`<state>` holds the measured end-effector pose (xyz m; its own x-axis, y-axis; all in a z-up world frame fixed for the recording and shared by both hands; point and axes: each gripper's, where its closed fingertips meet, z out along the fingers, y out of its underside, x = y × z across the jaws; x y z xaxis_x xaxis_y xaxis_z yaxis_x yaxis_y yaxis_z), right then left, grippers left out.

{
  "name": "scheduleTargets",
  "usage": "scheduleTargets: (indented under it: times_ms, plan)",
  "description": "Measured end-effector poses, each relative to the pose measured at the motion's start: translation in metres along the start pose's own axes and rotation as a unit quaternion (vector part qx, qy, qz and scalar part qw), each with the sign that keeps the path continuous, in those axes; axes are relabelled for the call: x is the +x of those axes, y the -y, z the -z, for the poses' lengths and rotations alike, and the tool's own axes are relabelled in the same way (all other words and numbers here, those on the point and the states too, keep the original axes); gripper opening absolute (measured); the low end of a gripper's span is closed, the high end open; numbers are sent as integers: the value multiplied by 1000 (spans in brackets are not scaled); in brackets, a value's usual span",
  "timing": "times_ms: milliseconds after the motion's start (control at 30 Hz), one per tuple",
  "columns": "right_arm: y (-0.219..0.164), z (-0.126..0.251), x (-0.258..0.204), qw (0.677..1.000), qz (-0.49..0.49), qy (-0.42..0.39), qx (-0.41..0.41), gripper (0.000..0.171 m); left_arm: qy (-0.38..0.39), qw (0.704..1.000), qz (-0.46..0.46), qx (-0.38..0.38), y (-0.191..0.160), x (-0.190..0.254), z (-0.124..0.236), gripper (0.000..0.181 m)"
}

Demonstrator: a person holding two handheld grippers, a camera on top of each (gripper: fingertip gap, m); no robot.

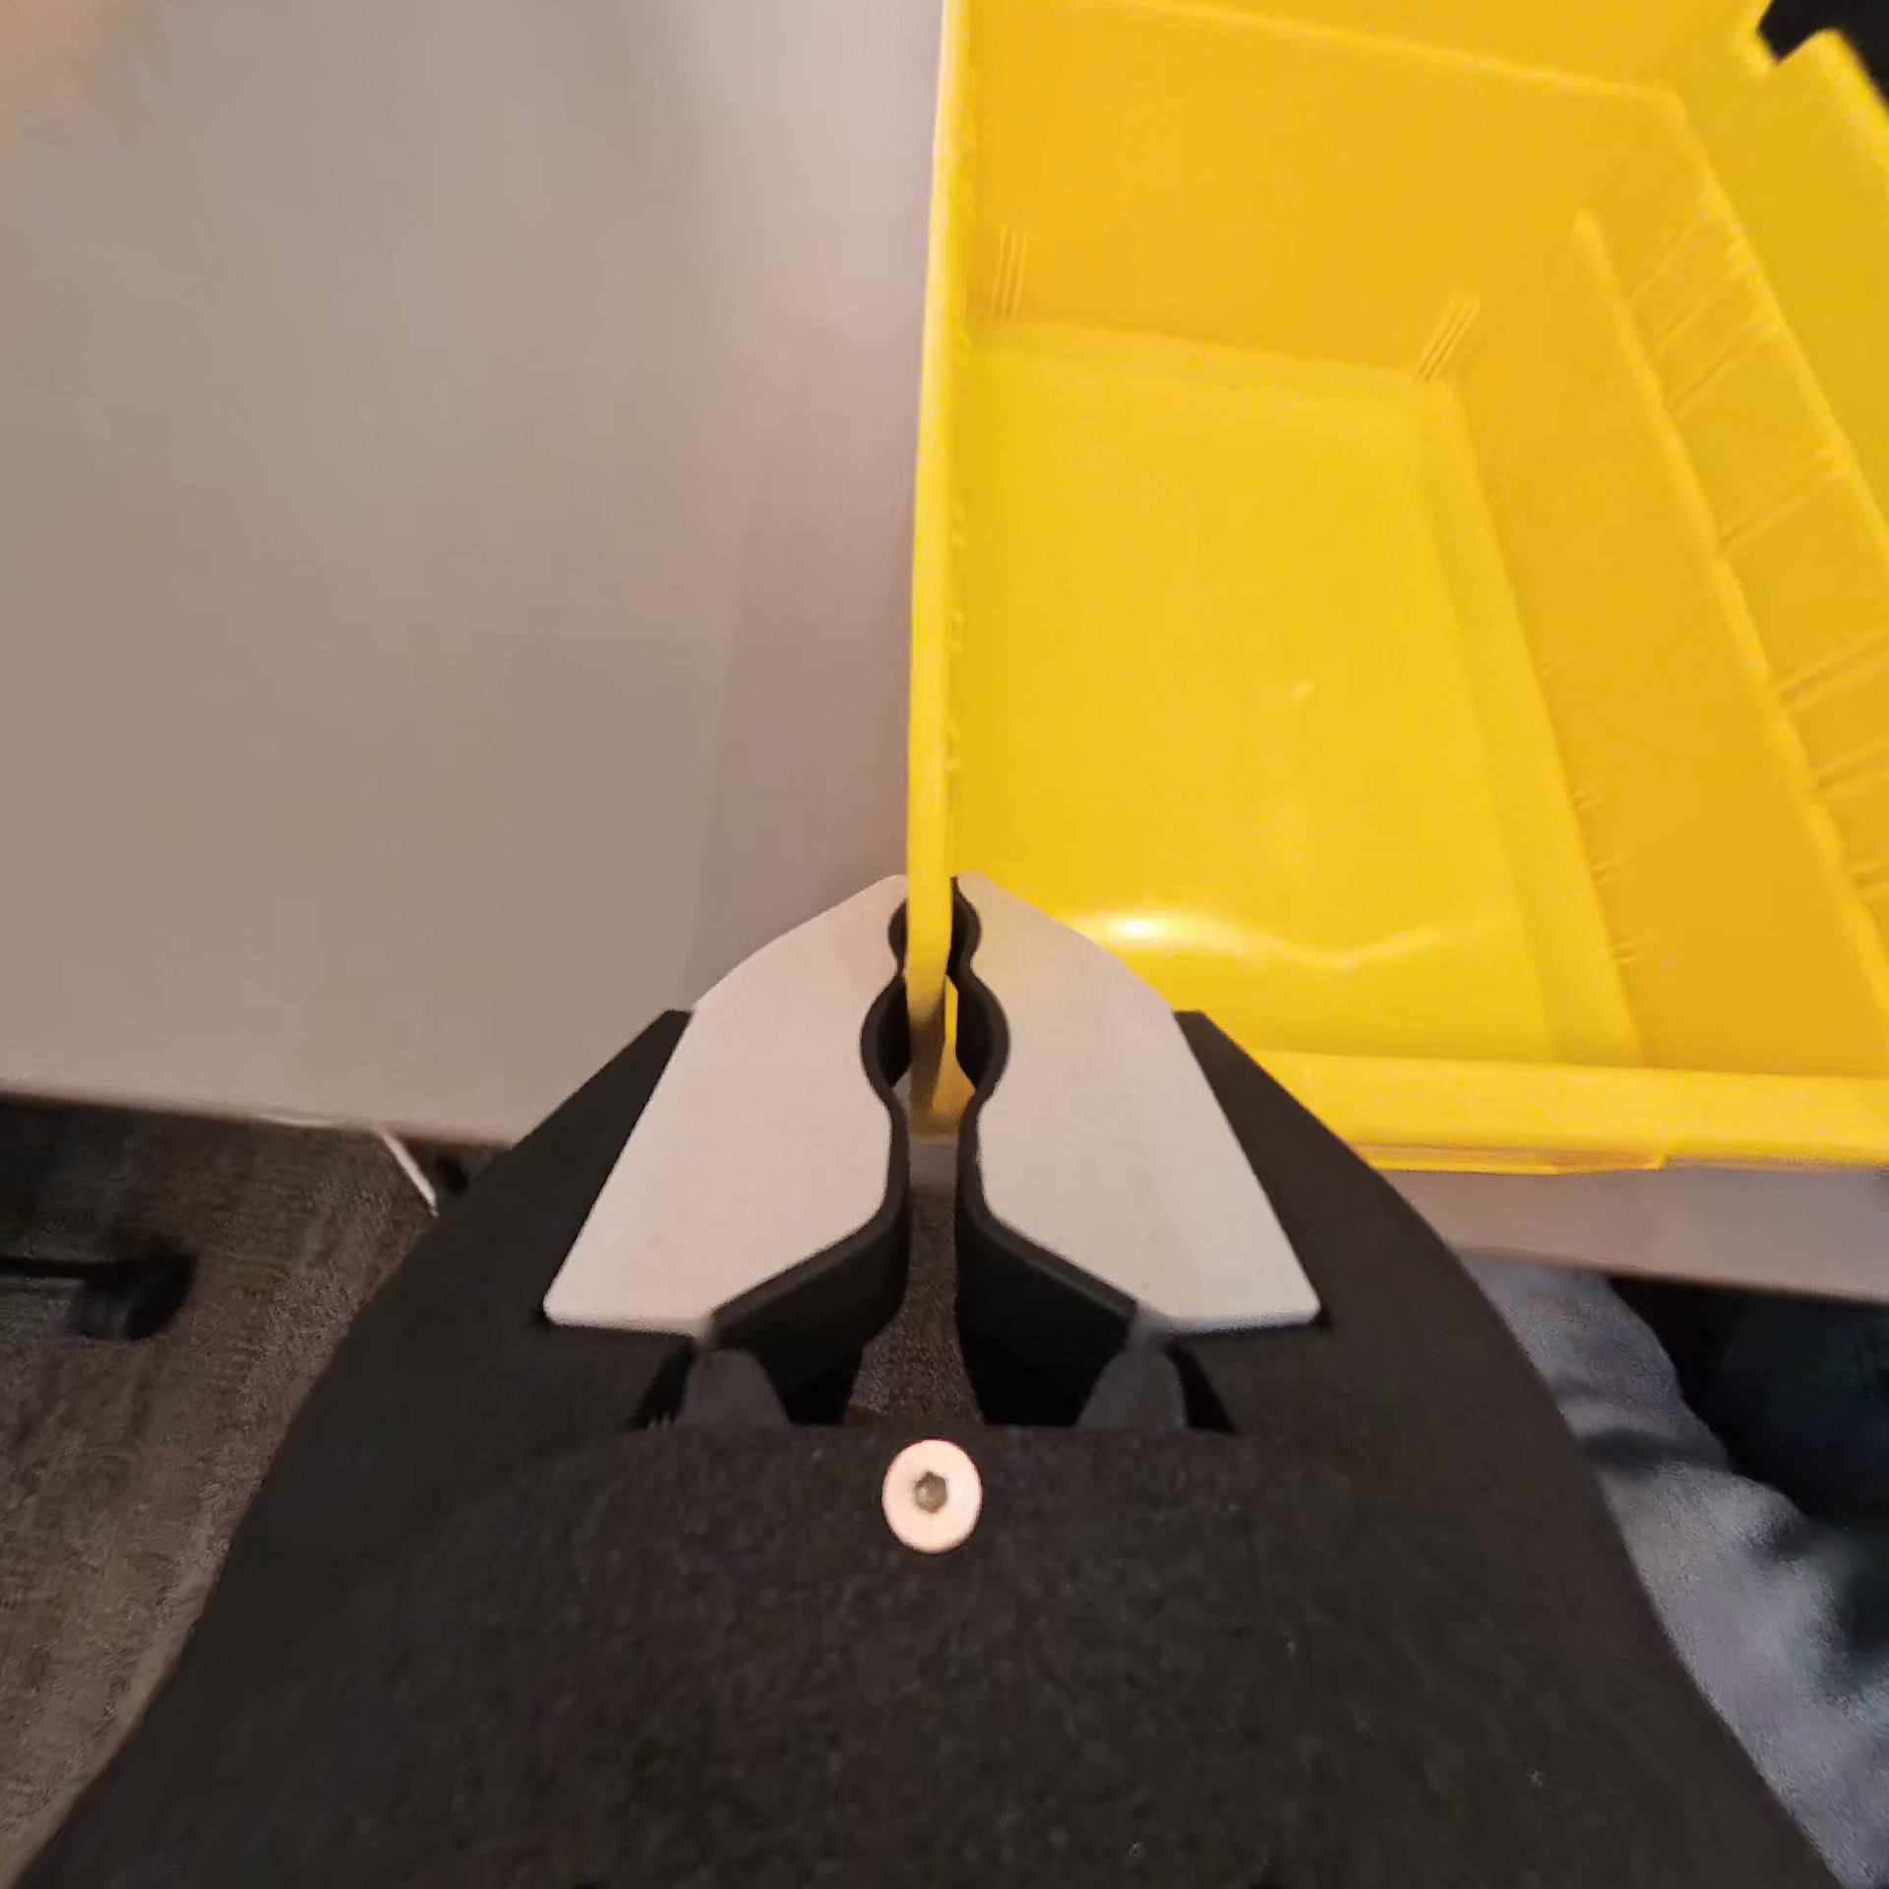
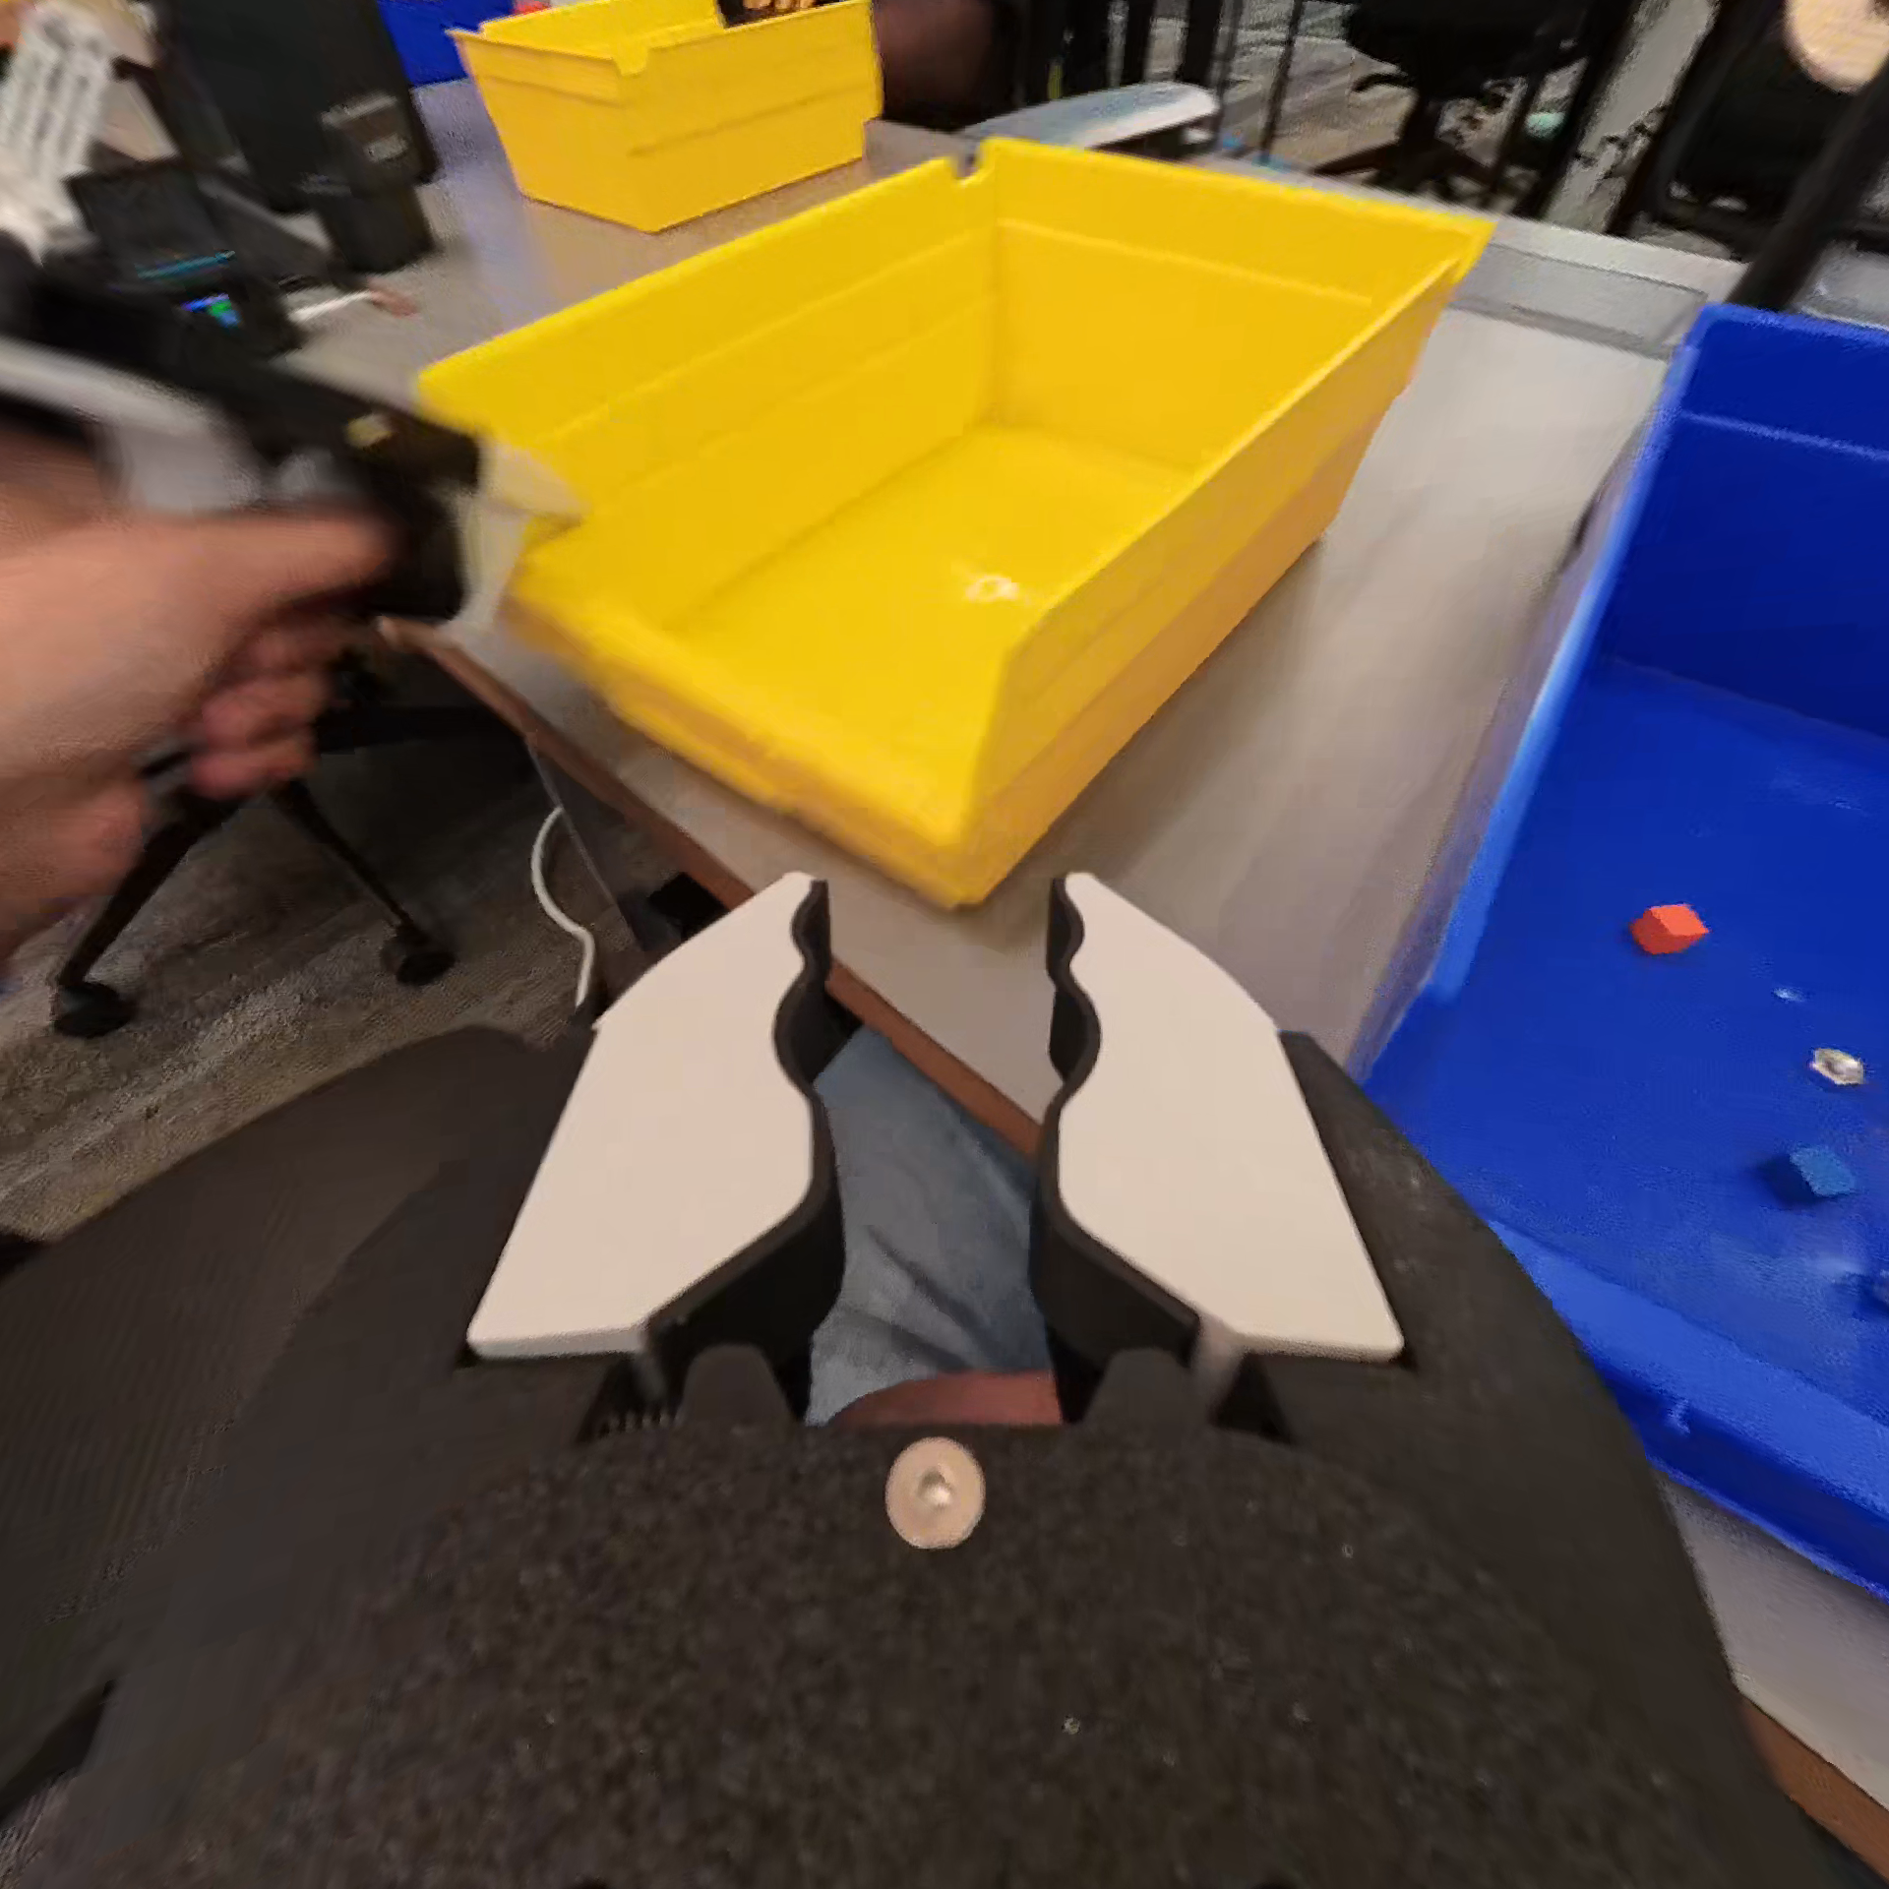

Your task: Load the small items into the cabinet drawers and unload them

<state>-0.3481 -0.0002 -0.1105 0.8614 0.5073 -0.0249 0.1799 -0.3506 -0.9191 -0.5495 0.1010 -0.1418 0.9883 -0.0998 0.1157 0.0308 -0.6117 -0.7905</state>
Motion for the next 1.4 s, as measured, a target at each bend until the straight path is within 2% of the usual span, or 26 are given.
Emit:
scheduleTargets:
  times_ms: [100, 200, 300, 333, 367, 400, 433, 467, 533, 600, 733, 833, 933, 1033, 1100, 1167, 1233, 1267, 1400]
  plan:
    - [1, -11, 9, 999, -23, -38, -6, 40, 12, 1000, -4, 15, -21, -7, 30, 2]
    - [-7, -20, -15, 997, -66, 12, -25, 40, 31, 999, -10, 22, -34, -12, 48, 2]
    - [1, -32, -18, 1000, -23, -14, -4, 40, 30, 999, -1, 25, -43, -7, 59, 3]
    - [1, -39, -15, 999, -4, -35, -6, 38, 33, 999, 0, 28, -45, -6, 62, 2]
    - [-1, -46, -11, 998, 4, -52, -18, 25, 40, 999, -5, 33, -47, -5, 64, 2]
    - [-1, -49, -10, 998, -4, -56, -26, 29, 47, 998, -13, 39, -48, -4, 66, 2]
    - [2, -49, -6, 997, -16, -64, -27, 17, 57, 997, -17, 47, -48, -4, 68, 2]
    - [5, -50, -4, 997, -17, -64, -29, 14, 66, 996, -22, 56, -46, -4, 71, 2]
    - [14, -45, 1, 997, -12, -71, -26, 11, 61, 995, -11, 79, -38, 1, 80, 2]
    - [37, -32, 9, 996, 10, -89, 19, 9, 74, 990, -26, 114, -19, 10, 93, 2]
    - [97, 12, 43, 986, 25, -126, 107, 9, 80, 973, -81, 200, 50, 52, 127, 2]
    - [139, 54, 95, 972, 24, -180, 152, 9, 45, 961, -114, 247, 107, 109, 133, 2]
    - [171, 94, 166, 957, 6, -237, 169, 8, 10, 948, -147, 281, 163, 183, 128, 2]
    - [190, 142, 244, 933, -8, -311, 183, 7, -38, 940, -163, 299, 209, 270, 111, 2]
    - [189, 182, 298, 917, -28, -354, 184, 6, -86, 939, -163, 291, 221, 337, 93, 2]
    - [173, 222, 355, 904, -44, -395, 159, 4, -146, 943, -148, 260, 212, 409, 75, 3]
    - [147, 259, 406, 900, -49, -417, 117, 4, -235, 944, -88, 213, 186, 478, 60, 8]
    - [131, 273, 427, 903, -60, -415, 96, 4, -254, 944, -77, 197, 171, 506, 54, 9]
    - [65, 312, 500, 894, -107, -435, 27, 3, -250, 953, -115, 130, 104, 599, 12, 6]
